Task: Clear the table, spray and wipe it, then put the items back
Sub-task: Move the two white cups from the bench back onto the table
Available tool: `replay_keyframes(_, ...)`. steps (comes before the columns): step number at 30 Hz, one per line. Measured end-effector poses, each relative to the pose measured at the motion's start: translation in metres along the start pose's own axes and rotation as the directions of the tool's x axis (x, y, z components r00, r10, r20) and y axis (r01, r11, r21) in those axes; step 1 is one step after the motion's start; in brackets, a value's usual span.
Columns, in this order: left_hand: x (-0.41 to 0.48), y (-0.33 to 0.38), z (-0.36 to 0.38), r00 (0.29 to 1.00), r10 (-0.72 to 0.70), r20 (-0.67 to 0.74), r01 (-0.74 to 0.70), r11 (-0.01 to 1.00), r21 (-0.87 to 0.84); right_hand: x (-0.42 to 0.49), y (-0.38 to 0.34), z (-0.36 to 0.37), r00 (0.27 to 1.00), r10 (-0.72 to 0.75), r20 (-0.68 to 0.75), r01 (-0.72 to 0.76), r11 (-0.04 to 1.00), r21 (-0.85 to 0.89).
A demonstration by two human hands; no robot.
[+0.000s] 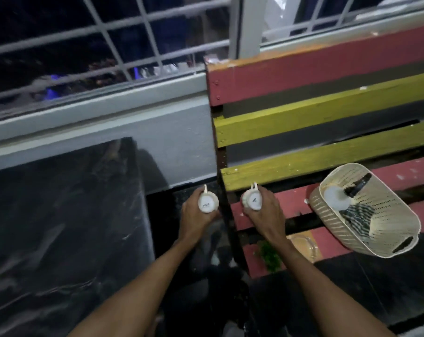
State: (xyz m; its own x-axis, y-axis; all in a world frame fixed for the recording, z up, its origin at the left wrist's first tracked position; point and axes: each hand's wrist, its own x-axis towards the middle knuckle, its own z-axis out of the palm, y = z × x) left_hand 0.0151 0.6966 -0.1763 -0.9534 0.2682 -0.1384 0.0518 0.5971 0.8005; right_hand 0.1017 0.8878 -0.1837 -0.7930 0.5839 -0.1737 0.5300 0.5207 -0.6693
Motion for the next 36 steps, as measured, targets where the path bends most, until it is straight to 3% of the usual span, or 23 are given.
replay_keyframes(6, -0.057, -0.02, -0.178, 0.987, -0.01, -0.163, 0.002, 0.999, -0.048, -0.087, -0.157, 0.034, 0.985, -0.171, 0.013, 0.171, 0.985, 0.037)
replay_keyframes(12, -0.122, -0.135, -0.382, 0.943, -0.111, -0.313, 0.1, 0.994, -0.049, -0.195, -0.306, 0.143, 0.961, -0.262, 0.091, 0.255, 0.963, 0.082)
replay_keyframes(20, -0.161, -0.286, -0.586, 0.92, -0.206, -0.334, 0.218, 0.976, -0.002, -0.296, -0.447, 0.302, 0.942, -0.226, 0.247, 0.221, 0.974, 0.049)
replay_keyframes(26, -0.144, -0.348, -0.649, 0.919, -0.254, -0.302, 0.274, 0.961, 0.026, -0.299, -0.477, 0.344, 0.959, -0.167, 0.229, 0.186, 0.981, -0.062)
replay_keyframes(36, -0.126, -0.373, -0.628, 0.966, -0.174, -0.191, 0.168, 0.985, -0.049, -0.28, -0.458, 0.345, 0.992, -0.057, 0.116, 0.065, 0.996, -0.064)
